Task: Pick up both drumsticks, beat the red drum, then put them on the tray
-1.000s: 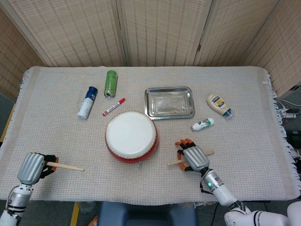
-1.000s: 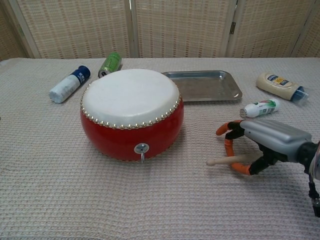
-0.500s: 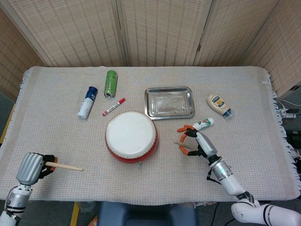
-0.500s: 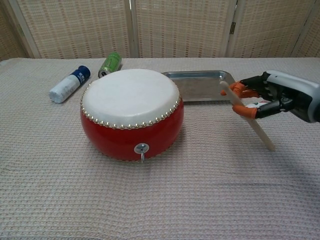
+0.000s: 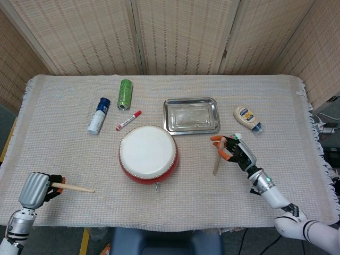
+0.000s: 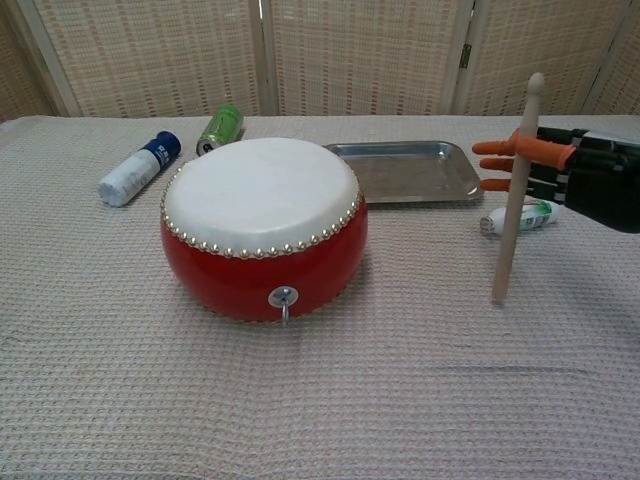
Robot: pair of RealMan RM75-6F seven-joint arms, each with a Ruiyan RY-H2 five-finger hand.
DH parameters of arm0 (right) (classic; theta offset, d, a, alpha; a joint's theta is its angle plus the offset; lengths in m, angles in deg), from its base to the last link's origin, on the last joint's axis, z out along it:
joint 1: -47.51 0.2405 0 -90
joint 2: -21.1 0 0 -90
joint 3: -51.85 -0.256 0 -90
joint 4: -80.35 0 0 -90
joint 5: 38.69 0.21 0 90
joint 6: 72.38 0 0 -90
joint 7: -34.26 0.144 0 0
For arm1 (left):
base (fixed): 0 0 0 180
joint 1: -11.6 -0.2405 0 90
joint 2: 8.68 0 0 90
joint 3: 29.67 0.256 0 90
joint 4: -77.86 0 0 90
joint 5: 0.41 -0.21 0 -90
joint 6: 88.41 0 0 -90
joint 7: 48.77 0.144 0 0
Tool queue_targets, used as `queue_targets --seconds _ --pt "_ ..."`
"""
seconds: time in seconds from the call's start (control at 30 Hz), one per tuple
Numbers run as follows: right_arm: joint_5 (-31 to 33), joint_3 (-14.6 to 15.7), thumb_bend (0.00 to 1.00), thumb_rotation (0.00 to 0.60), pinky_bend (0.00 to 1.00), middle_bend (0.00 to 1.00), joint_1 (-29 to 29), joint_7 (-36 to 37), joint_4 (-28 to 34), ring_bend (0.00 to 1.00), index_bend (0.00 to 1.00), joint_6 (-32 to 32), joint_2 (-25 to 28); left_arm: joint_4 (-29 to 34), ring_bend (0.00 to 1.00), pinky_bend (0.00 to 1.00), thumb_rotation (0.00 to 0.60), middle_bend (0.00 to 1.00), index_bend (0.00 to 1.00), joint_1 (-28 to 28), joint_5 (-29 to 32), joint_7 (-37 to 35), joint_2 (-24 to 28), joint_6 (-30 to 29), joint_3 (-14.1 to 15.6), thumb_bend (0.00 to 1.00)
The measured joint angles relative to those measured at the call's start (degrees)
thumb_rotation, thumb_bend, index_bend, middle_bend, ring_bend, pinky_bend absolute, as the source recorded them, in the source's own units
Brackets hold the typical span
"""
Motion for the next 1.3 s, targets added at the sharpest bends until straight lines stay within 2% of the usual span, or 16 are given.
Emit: queue_targets --seconds 0.17,0.23,0.4,0.5,0.67,0.8,0.93,1.1,1.3 --pt "-2.58 2.87 0.40 0.599 0.23 0.29 1.07 10.00 -9.09 0.19 0.47 -1.10 -3.23 0.42 1.00 1.00 0.600 1.00 0.95 0.11 -0.19 0.26 0.23 0.06 -0.01 0.56" --pt "-3.38 3.77 0.38 0.564 0.23 0.29 1.30 13.24 -11.30 0.20 0.41 -1.98 -4.10 0.54 1.00 1.00 0.600 1.00 0.95 0.10 -0.20 0.31 0.35 0.07 -0.01 0.56" --pt "-5.45 6.14 0.33 0.479 0.25 0.29 1.67 19.93 -16.64 0.21 0.36 -5.54 -6.40 0.70 1.00 1.00 0.600 1.00 0.95 0.10 -0.16 0.30 0.41 0.11 -0.05 0.56" --pt "-6.16 6.91 0.32 0.472 0.29 0.30 1.66 21.44 -18.34 0.24 0.36 -6.95 -6.99 0.86 1.00 1.00 0.600 1.00 0.95 0.12 -0.29 0.37 0.46 0.09 -0.03 0.56" --pt "-7.73 9.08 0.31 0.472 0.34 0.35 1.17 23.85 -22.08 0.31 0.39 -11.79 -8.04 1.08 1.00 1.00 0.600 1.00 0.95 0.07 -0.41 0.61 0.66 0.05 0.07 0.56" --pt "-8.37 10.63 0.25 0.471 0.36 0.38 0.47 24.04 -23.56 0.31 0.44 -13.79 -8.56 1.28 1.00 1.00 0.600 1.00 0.95 0.02 -0.43 0.86 0.87 0.07 0.11 0.56" --pt "-8.49 11.60 0.18 0.462 0.38 0.41 0.00 23.14 -24.46 0.34 0.50 -14.47 -8.93 1.60 1.00 1.00 0.600 1.00 0.95 0.01 -0.51 1.16 1.04 0.05 0.12 0.56" --pt "-8.31 12.56 0.17 0.457 0.39 0.44 -0.14 22.48 -25.43 0.36 0.58 -13.96 -9.67 2.01 1.00 1.00 0.600 1.00 0.95 -0.03 -0.61 1.59 1.17 -0.01 0.14 0.56" --pt "-8.36 13.66 0.17 0.455 0.40 0.46 -0.07 21.69 -26.79 0.37 0.63 -13.42 -10.91 2.20 1.00 1.00 0.600 1.00 0.95 -0.11 -0.59 1.75 1.30 0.04 0.18 0.56"
